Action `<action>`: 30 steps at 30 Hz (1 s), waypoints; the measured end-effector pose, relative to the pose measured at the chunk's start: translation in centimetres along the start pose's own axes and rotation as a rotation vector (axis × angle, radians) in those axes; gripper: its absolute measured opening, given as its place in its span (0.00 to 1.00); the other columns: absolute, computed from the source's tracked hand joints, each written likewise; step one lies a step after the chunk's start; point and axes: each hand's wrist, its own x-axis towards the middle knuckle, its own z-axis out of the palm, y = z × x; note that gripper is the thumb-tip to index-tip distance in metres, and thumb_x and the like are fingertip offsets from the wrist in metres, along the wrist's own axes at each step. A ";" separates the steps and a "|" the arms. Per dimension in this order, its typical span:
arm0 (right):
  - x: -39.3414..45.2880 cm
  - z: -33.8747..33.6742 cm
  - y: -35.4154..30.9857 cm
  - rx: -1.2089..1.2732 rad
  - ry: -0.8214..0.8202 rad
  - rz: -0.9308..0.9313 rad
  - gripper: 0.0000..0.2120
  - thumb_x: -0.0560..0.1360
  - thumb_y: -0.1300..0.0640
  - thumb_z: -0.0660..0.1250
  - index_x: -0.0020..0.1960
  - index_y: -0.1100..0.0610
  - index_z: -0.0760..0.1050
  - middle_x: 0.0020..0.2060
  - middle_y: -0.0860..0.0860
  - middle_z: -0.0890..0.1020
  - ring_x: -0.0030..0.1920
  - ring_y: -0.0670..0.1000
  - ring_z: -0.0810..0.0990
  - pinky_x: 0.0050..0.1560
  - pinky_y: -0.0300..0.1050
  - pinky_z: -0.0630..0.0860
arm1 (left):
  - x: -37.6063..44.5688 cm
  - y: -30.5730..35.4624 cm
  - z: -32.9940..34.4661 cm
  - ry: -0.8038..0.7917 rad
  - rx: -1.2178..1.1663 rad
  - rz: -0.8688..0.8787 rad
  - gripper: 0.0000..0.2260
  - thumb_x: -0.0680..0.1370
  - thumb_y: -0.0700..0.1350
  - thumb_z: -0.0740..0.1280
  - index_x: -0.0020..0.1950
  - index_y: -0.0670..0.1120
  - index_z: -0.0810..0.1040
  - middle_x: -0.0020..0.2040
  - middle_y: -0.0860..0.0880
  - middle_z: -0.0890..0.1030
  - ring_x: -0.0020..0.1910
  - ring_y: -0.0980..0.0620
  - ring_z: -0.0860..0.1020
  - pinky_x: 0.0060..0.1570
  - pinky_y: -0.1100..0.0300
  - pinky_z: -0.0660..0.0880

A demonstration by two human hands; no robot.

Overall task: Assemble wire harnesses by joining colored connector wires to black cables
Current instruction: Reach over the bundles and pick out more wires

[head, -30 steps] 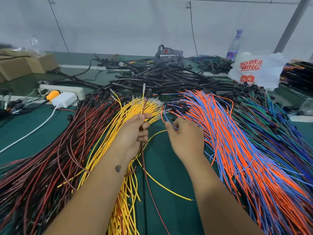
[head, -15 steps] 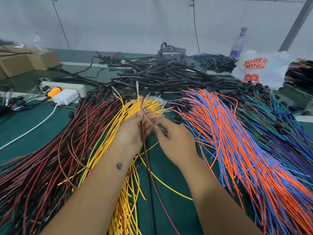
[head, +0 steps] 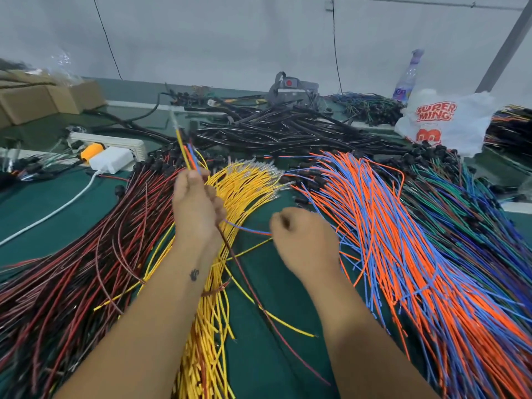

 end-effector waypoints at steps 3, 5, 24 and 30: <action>0.9 -0.9 1.9 -0.050 0.105 0.207 0.17 0.77 0.49 0.56 0.35 0.58 0.65 0.29 0.52 0.71 0.35 0.60 0.70 0.32 0.44 0.62 | 1.2 0.8 -1.9 0.032 0.463 0.308 0.13 0.84 0.46 0.52 0.42 0.50 0.71 0.27 0.54 0.65 0.25 0.56 0.62 0.26 0.61 0.60; 1.1 -0.8 2.1 0.018 0.137 0.177 0.19 0.77 0.50 0.58 0.32 0.59 0.63 0.24 0.51 0.66 0.32 0.59 0.68 0.28 0.44 0.57 | 1.2 0.6 -2.4 -0.053 0.844 0.453 0.12 0.83 0.47 0.54 0.44 0.48 0.73 0.29 0.53 0.66 0.26 0.57 0.63 0.27 0.61 0.62; 0.9 -0.1 -0.5 1.088 0.087 0.228 0.13 0.78 0.61 0.66 0.36 0.60 0.71 0.21 0.48 0.70 0.23 0.46 0.66 0.28 0.38 0.63 | -2.4 -0.6 0.8 -0.728 0.501 -0.318 0.14 0.83 0.45 0.56 0.41 0.45 0.75 0.26 0.50 0.67 0.21 0.57 0.57 0.21 0.70 0.56; 0.9 -0.2 -0.7 1.200 0.163 0.209 0.08 0.80 0.66 0.62 0.41 0.61 0.72 0.27 0.50 0.72 0.24 0.45 0.68 0.28 0.36 0.67 | -2.5 -0.6 0.8 -0.739 0.488 -0.361 0.14 0.83 0.45 0.56 0.42 0.44 0.76 0.25 0.50 0.66 0.20 0.56 0.61 0.20 0.69 0.60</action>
